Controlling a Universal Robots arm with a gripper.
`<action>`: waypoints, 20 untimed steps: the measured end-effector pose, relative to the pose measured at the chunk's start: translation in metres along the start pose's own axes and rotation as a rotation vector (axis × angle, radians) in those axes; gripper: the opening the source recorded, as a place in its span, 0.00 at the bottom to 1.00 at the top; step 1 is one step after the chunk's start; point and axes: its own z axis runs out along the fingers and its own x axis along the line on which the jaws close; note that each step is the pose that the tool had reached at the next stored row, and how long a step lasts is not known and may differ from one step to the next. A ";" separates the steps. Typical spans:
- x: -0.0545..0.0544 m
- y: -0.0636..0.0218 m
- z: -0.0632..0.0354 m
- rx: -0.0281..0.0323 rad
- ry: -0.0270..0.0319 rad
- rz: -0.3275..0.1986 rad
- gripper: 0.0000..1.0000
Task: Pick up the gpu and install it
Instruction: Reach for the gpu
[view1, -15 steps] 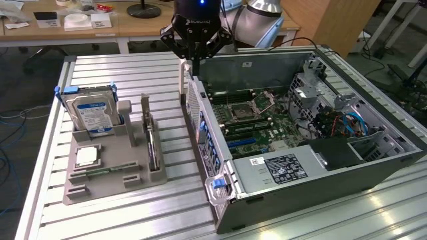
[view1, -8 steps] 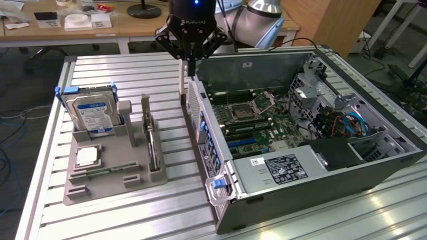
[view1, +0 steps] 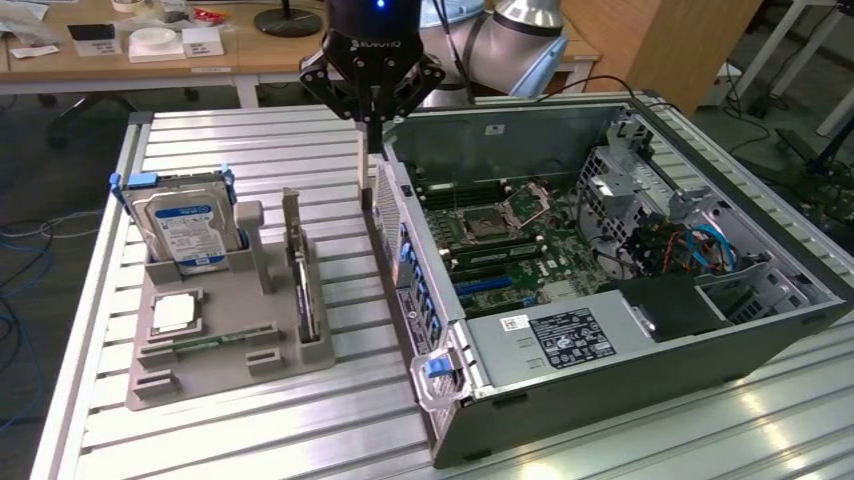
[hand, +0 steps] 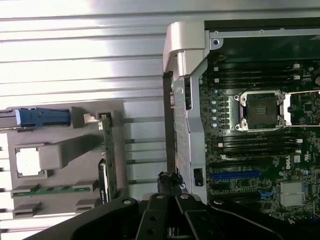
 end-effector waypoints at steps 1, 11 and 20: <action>0.001 -0.0001 0.0000 -0.0001 0.0003 -0.006 0.11; 0.012 -0.0008 0.0000 -0.0020 0.0031 -0.067 0.11; 0.031 -0.0022 -0.0004 -0.0023 0.0034 -0.074 0.11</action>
